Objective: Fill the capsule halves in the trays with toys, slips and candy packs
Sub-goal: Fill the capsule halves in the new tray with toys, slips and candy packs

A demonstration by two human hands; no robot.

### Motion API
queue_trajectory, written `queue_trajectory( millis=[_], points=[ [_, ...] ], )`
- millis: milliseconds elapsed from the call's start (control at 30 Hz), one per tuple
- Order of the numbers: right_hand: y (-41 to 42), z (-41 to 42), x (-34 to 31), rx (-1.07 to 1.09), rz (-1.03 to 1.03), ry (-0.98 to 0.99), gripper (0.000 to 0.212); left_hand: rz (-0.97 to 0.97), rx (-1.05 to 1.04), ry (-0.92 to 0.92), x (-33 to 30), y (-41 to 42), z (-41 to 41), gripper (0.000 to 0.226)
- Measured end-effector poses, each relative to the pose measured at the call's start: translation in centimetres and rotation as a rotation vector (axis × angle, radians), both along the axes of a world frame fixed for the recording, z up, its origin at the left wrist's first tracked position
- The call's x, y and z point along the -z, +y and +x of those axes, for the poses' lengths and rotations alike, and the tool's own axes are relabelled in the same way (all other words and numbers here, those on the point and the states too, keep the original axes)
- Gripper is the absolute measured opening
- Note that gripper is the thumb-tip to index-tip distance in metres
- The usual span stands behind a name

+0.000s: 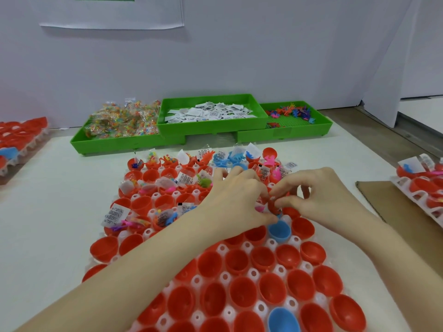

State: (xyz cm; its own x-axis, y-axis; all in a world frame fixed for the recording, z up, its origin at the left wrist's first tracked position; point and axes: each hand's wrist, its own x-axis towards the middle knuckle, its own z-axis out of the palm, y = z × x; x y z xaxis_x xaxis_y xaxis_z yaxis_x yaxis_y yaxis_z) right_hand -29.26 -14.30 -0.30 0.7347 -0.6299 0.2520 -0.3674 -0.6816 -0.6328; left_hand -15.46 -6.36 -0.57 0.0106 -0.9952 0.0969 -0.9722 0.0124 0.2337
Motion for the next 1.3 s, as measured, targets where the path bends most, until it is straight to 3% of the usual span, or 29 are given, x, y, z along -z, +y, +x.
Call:
queue_trajectory(
  millis=[100, 200, 267, 400, 600, 700, 833, 933, 1033, 1300],
  points=[
    [0.2, -0.2, -0.3, 0.043, 0.003, 0.026, 0.031, -0.003, -0.002, 0.006, 0.1, 0.0, 0.0, 0.044],
    [0.4, -0.1, -0.6, 0.145, -0.168, 0.219, 0.031, -0.007, 0.001, -0.004, 0.1, -0.1, 0.1, 0.045],
    [0.3, -0.2, -0.8, 0.156, -0.169, 0.218, 0.028, -0.018, 0.004, 0.001, 0.1, 0.0, 0.1, 0.044],
    [-0.1, -0.8, -1.2, 0.099, 0.027, 0.069, 0.028, -0.052, 0.004, 0.002, 0.1, 0.0, 0.1, 0.046],
    [-0.5, -1.3, -1.9, 0.037, 0.131, -0.178, 0.024, -0.132, -0.008, 0.095, -0.8, 0.3, 0.8, 0.063],
    [-1.0, -1.7, -2.6, 0.137, 0.246, -0.457, 0.006, -0.320, -0.054, 0.218, -2.1, 1.7, 3.4, 0.042],
    [-3.4, -1.3, -3.9, 0.326, 0.209, -0.645, 0.015, -0.638, -0.274, 0.424, -3.3, 3.7, 10.4, 0.008],
    [-7.2, 0.4, -4.4, 0.382, 0.207, -0.538, 0.010, -0.681, -0.593, 0.491, -3.0, 4.4, 16.7, 0.011],
    [-11.5, 3.7, -3.6, 0.456, 0.180, -0.302, 0.013, -0.559, -0.813, 0.462, -1.7, 4.4, 22.9, 0.028],
    [-19.2, 11.5, -0.4, 0.479, 0.057, 0.238, 0.038, -0.061, -0.874, 0.173, 0.7, 1.8, 28.9, 0.045]
  ],
)
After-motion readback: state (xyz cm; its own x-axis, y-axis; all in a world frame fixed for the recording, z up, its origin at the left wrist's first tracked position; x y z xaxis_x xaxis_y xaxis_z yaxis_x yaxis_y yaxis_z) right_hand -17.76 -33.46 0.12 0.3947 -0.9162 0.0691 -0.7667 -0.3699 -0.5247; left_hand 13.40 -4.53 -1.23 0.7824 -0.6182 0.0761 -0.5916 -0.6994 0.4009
